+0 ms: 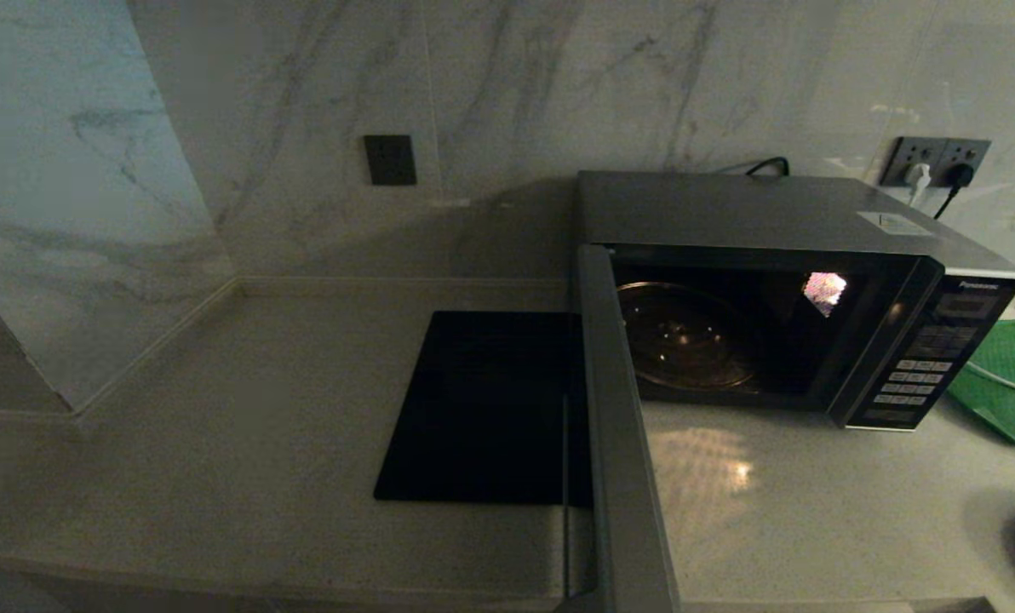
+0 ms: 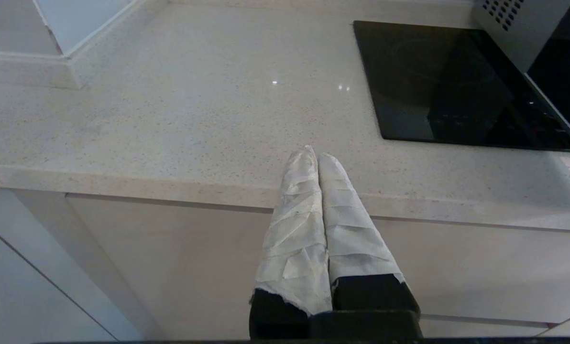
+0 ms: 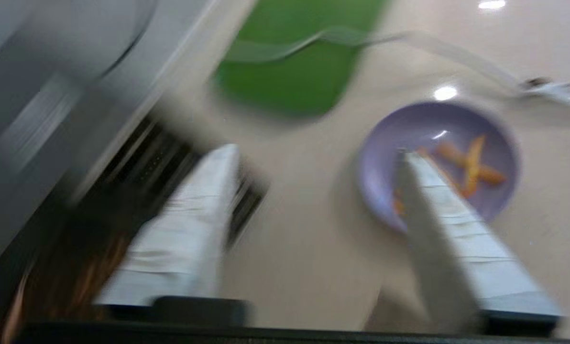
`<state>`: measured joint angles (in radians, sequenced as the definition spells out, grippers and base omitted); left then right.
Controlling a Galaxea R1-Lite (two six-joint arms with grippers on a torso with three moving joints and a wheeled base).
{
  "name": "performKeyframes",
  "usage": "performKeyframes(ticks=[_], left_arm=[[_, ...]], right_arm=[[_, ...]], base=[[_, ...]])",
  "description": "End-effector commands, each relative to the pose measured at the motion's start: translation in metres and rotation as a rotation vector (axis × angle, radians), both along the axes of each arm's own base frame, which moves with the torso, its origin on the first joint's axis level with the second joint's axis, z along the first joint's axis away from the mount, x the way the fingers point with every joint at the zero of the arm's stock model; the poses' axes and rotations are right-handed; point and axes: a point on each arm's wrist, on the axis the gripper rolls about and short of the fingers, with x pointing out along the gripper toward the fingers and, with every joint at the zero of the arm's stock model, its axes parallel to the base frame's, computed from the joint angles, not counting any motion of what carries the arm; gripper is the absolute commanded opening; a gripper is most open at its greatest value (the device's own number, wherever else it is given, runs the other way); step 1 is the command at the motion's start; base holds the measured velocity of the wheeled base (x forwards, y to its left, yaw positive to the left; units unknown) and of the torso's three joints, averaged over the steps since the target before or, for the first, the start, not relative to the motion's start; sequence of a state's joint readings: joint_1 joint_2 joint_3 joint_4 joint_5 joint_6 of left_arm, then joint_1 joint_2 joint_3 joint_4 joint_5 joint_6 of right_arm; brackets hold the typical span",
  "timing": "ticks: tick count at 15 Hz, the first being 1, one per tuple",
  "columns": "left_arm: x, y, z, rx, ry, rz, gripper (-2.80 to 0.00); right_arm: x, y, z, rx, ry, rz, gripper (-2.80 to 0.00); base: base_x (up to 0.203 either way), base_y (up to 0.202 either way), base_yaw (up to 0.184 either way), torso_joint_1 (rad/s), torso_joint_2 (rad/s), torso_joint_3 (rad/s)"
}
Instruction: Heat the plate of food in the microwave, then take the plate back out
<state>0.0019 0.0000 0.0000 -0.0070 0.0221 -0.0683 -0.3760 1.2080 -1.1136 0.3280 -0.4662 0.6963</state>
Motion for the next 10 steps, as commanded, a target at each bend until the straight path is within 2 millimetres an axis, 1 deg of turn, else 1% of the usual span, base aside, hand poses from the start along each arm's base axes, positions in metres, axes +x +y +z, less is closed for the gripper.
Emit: performKeyframes(ticks=[1,2,5,7,8,9,10], left_arm=[[0.000,0.000,0.000,-0.001,-0.001,0.001,-2.80],[0.000,0.000,0.000,-0.001,-0.001,0.002,-2.80],[0.000,0.000,0.000,-0.001,0.000,0.001,-2.80],[0.000,0.000,0.000,-0.001,0.001,0.001,-2.80],[0.000,0.000,0.000,-0.001,-0.001,0.002,-2.80],[0.000,0.000,0.000,-0.001,-0.001,0.002,-2.80],[0.000,0.000,0.000,-0.001,-0.001,0.002,-2.80]], right_arm=[[-0.035,0.037,0.021,-0.033,-0.020,0.182,-2.80],[-0.041,0.045,0.024,-0.047,-0.016,0.243,-2.80],[-0.046,0.069,0.029,-0.080,-0.012,0.435,-2.80],[-0.051,0.084,0.041,-0.151,-0.023,0.567,-2.80],[-0.049,0.091,0.050,-0.201,-0.029,0.600,-2.80],[-0.042,0.098,0.059,-0.249,-0.021,0.572,-2.80],[-0.030,0.106,0.062,-0.296,0.005,0.504,-2.80]], base=[[0.000,0.000,0.000,0.000,0.00,0.000],[0.000,0.000,0.000,0.000,0.00,0.000],[0.000,0.000,0.000,0.000,0.00,0.000],[0.000,0.000,0.000,0.000,0.00,0.000],[0.000,0.000,0.000,0.000,0.00,0.000],[0.000,0.000,0.000,0.000,0.00,0.000],[0.000,0.000,0.000,0.000,0.00,0.000]])
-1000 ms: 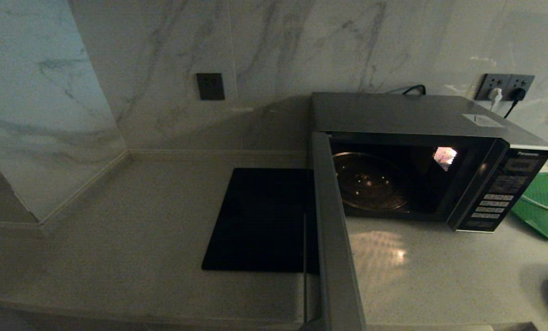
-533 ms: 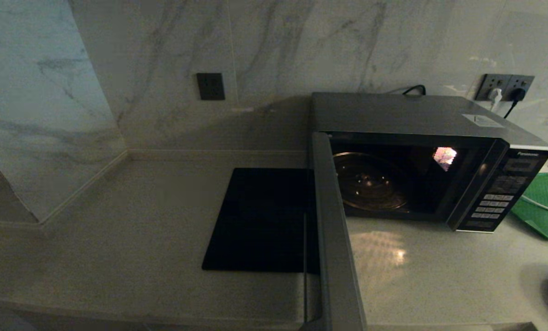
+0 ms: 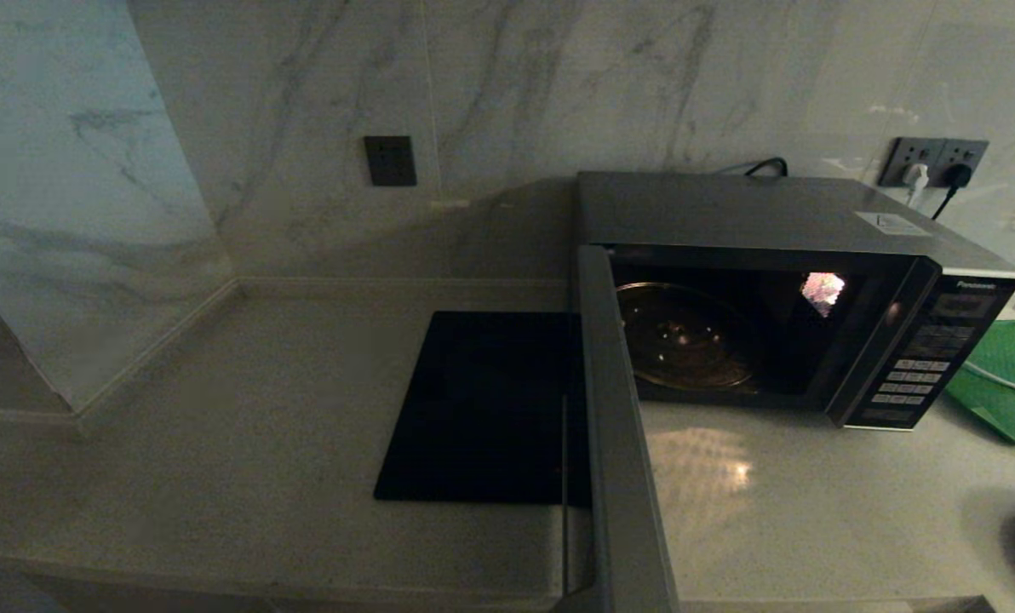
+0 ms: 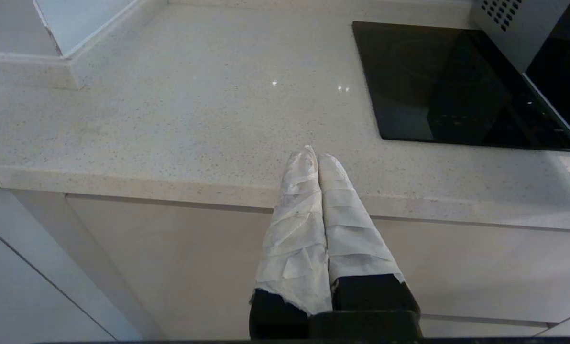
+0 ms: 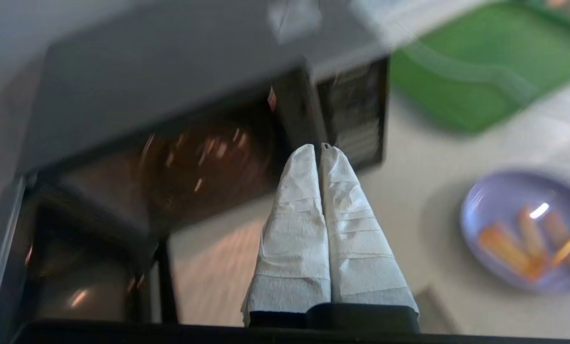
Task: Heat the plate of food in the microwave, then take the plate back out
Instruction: Close the microwave oven
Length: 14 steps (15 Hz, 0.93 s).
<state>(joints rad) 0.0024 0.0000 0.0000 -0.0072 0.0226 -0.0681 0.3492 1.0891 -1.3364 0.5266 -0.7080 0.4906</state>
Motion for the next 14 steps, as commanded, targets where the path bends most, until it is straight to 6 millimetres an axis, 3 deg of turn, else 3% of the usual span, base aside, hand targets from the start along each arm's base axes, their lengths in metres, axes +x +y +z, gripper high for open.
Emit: performKeyframes(ticks=[1,6,11,14], left_arm=[[0.000,0.000,0.000,-0.001,0.000,0.001,-2.80],[0.000,0.000,0.000,-0.001,0.000,0.000,-2.80],[0.000,0.000,0.000,-0.001,0.001,0.001,-2.80],[0.000,0.000,0.000,-0.001,0.000,0.000,-2.80]], right_arm=[[0.026,0.023,0.007,-0.099,0.009,-0.106,-2.80],[0.058,0.072,0.029,-0.226,-0.082,-0.148,-2.80],[0.055,0.122,0.080,-0.135,-0.220,-0.038,-2.80],[0.047,0.170,0.086,-0.077,-0.256,0.098,-2.80]], base=[[0.000,0.000,0.000,0.000,0.00,0.000],[0.000,0.000,0.000,0.000,0.00,0.000],[0.000,0.000,0.000,0.000,0.00,0.000],[0.000,0.000,0.000,0.000,0.00,0.000]])
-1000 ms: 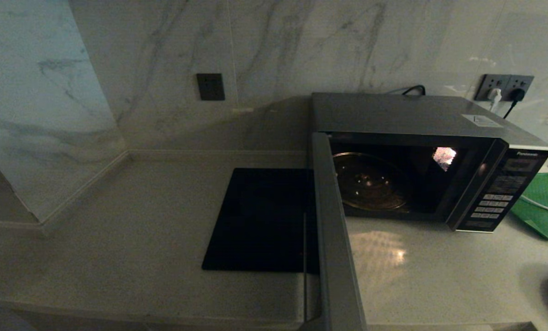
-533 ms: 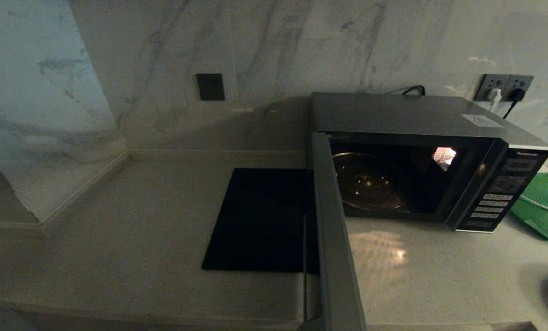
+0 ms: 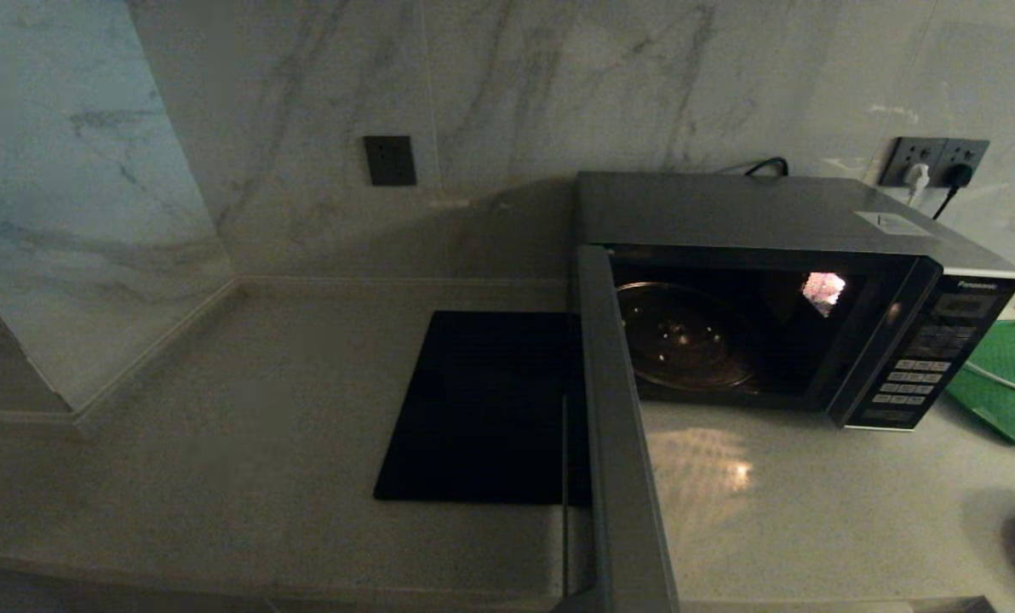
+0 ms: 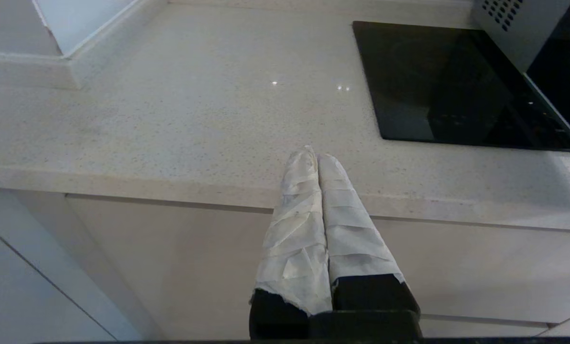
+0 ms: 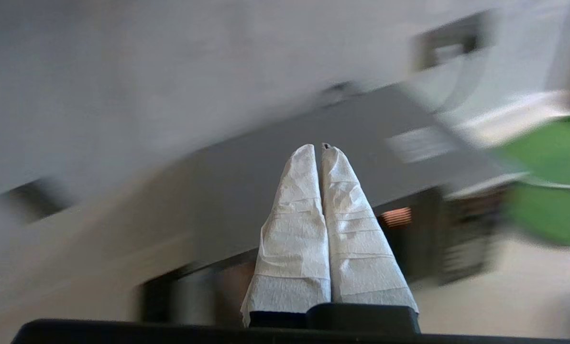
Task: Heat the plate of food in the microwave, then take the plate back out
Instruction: Close the microwave oven
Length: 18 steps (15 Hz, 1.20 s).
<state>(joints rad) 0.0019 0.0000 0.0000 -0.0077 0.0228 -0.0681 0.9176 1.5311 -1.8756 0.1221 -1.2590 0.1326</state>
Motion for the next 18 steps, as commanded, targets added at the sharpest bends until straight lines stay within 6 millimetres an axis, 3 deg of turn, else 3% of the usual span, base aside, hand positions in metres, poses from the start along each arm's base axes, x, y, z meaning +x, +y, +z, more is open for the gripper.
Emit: performKeyframes(ticks=[1,4,6,12,18], left_arm=[[0.000,0.000,0.000,-0.001,0.000,0.000,-2.80],[0.000,0.000,0.000,-0.001,0.000,0.001,-2.80],[0.000,0.000,0.000,-0.001,0.000,0.000,-2.80],[0.000,0.000,0.000,-0.001,0.001,0.000,-2.80],[0.000,0.000,0.000,-0.001,0.000,0.000,-2.80]], right_arm=[[0.001,0.052,-0.010,-0.025,0.021,0.113,-2.80],[-0.006,0.096,-0.026,-0.051,0.039,0.197,-2.80],[-0.007,0.115,-0.037,-0.075,0.060,0.180,-2.80],[-0.039,0.117,-0.034,-0.123,0.053,0.558,-2.80],[-0.039,0.122,-0.064,-0.116,0.227,0.677,-2.80]], base=[[0.000,0.000,0.000,0.000,0.00,0.000],[0.000,0.000,0.000,0.000,0.00,0.000],[0.000,0.000,0.000,0.000,0.00,0.000],[0.000,0.000,0.000,0.000,0.00,0.000],[0.000,0.000,0.000,0.000,0.00,0.000]])
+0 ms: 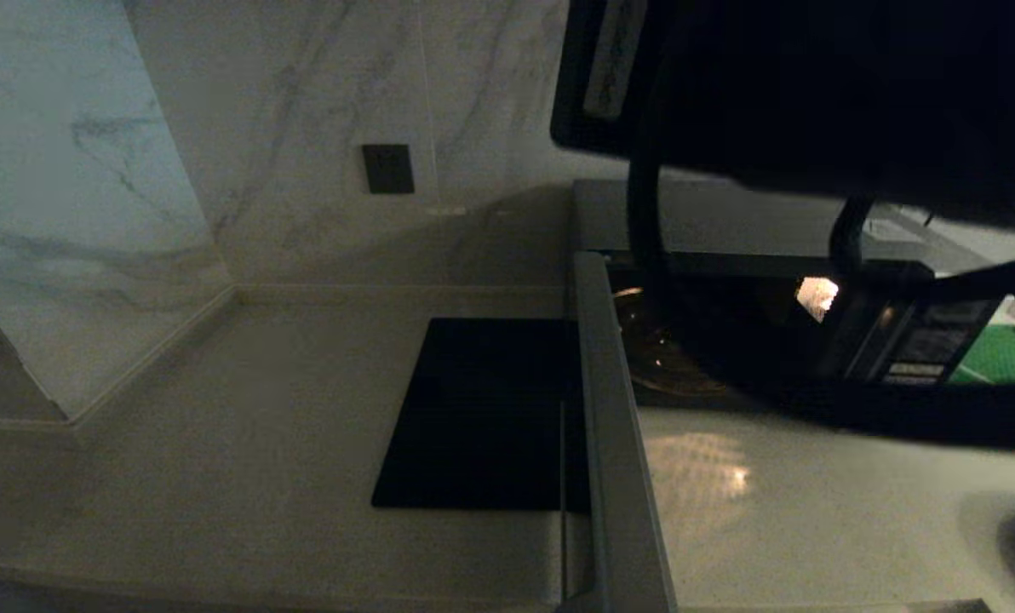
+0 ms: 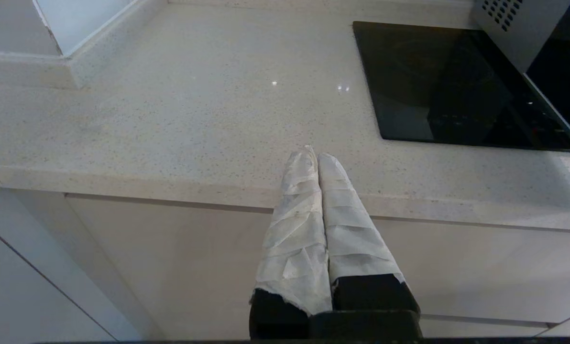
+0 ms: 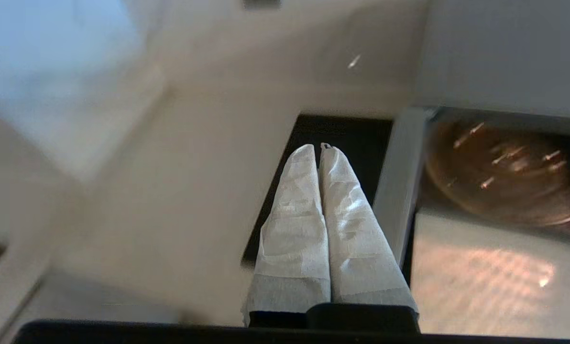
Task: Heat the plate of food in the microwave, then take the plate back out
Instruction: Close the microwave oven
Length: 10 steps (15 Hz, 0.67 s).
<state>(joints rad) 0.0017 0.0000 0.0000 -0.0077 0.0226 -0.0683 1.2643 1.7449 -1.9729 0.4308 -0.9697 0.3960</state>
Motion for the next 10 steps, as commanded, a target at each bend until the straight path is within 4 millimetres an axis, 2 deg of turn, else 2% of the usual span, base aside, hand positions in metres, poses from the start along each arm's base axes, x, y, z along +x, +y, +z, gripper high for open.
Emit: performKeyframes(ticks=[1,3,6,10], left_arm=[[0.000,0.000,0.000,-0.001,0.001,0.002,-2.80],[0.000,0.000,0.000,-0.001,0.000,0.000,-2.80],[0.000,0.000,0.000,-0.001,0.001,0.000,-2.80],[0.000,0.000,0.000,-0.001,0.000,0.000,-2.80]], right_arm=[[0.000,0.001,-0.008,-0.001,0.070,0.073,-2.80],[0.006,0.000,-0.019,-0.021,0.144,0.097,-2.80],[0.029,-0.001,-0.032,-0.033,0.210,0.068,-2.80],[0.056,0.002,-0.070,-0.186,0.334,-0.035,-2.80]], base=[[0.000,0.000,0.000,0.000,0.00,0.000],[0.000,0.000,0.000,0.000,0.00,0.000],[0.000,0.000,0.000,0.000,0.00,0.000],[0.000,0.000,0.000,0.000,0.00,0.000]])
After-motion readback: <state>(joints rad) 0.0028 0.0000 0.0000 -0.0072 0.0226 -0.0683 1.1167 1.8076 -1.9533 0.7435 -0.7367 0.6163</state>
